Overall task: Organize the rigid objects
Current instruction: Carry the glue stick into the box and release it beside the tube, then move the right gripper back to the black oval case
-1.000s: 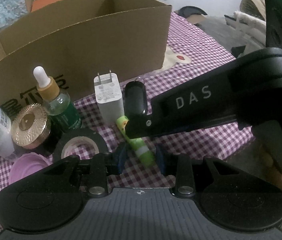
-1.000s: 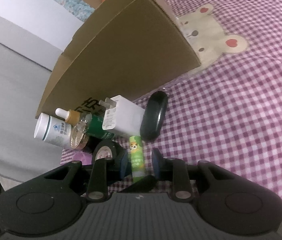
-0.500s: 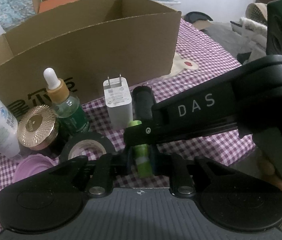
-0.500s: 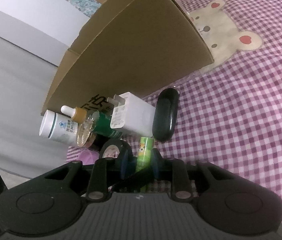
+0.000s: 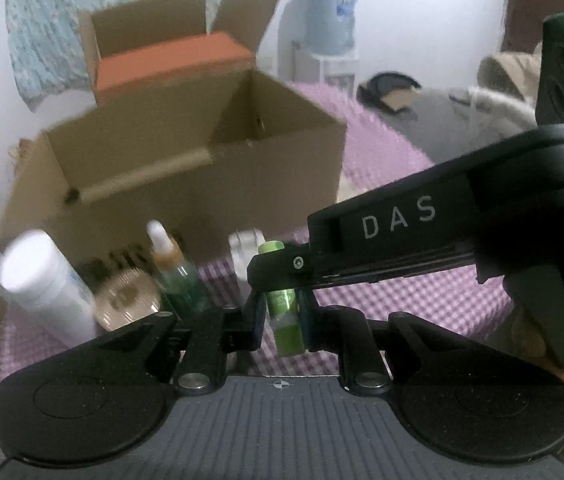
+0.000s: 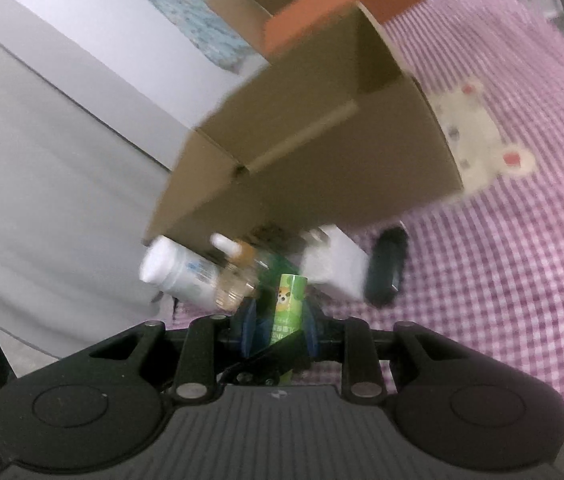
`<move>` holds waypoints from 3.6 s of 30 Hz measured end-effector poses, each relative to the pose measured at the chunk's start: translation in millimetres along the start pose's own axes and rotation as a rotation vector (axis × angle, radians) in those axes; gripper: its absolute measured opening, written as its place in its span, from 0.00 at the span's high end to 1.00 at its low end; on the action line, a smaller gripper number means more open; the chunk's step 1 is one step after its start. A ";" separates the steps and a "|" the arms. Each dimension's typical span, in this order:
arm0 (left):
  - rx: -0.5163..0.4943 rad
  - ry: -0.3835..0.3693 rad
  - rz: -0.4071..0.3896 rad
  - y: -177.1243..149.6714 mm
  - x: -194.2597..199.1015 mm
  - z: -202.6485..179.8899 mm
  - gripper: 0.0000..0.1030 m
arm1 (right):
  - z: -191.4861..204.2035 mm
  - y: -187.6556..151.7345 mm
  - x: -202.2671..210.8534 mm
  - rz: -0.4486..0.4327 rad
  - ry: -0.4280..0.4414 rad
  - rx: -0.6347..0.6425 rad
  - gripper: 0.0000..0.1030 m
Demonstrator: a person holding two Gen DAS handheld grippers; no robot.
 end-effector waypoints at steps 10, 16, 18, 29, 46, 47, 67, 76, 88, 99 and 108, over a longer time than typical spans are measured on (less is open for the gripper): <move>0.030 0.025 -0.129 76.2 41.8 20.1 0.83 | 64.2 76.0 13.7 -0.087 0.044 0.184 0.73; 0.052 0.045 -0.137 113.8 34.3 36.2 0.86 | 84.0 126.3 -13.0 -0.070 0.068 0.247 0.73; 0.077 0.054 -0.107 121.4 20.7 48.8 0.86 | 83.0 137.1 -30.1 -0.040 0.080 0.241 0.73; 0.169 0.120 0.219 128.8 -75.2 116.0 0.86 | 34.6 157.6 -157.4 0.252 0.133 0.041 0.74; 0.208 0.211 0.329 126.6 -94.0 148.5 0.74 | 4.2 143.6 -223.0 0.445 0.116 -0.124 0.52; 0.213 0.205 0.320 128.3 -89.6 148.1 0.74 | 2.2 144.3 -217.1 0.437 0.122 -0.133 0.52; 0.138 0.042 0.034 98.4 25.3 77.7 0.62 | -30.0 82.9 10.8 0.093 0.276 -0.232 0.52; 0.176 -0.113 0.056 51.8 7.1 29.8 0.62 | -62.5 7.6 49.5 0.044 0.168 -0.287 0.52; 0.040 -0.090 0.068 1.4 -31.6 -13.4 0.62 | -85.5 -14.8 57.0 -0.003 0.042 -0.282 0.52; -0.010 -0.075 0.098 -9.4 -56.0 -20.3 0.70 | -106.9 -6.2 9.5 0.003 0.023 -0.270 0.59; 0.004 -0.059 0.139 -10.3 -78.7 -16.2 0.73 | -108.4 10.1 -34.9 0.038 0.006 -0.208 0.64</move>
Point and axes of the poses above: each gripper's, at about its wrist camera, not at the fingertips, and x roughly against the way its jaws point, z to its left, y to its top, the point moved 7 cm from there along -x, roughly the way its jaws point, and after that the axes turned 11 degrees about x, right-handed, at the moved point
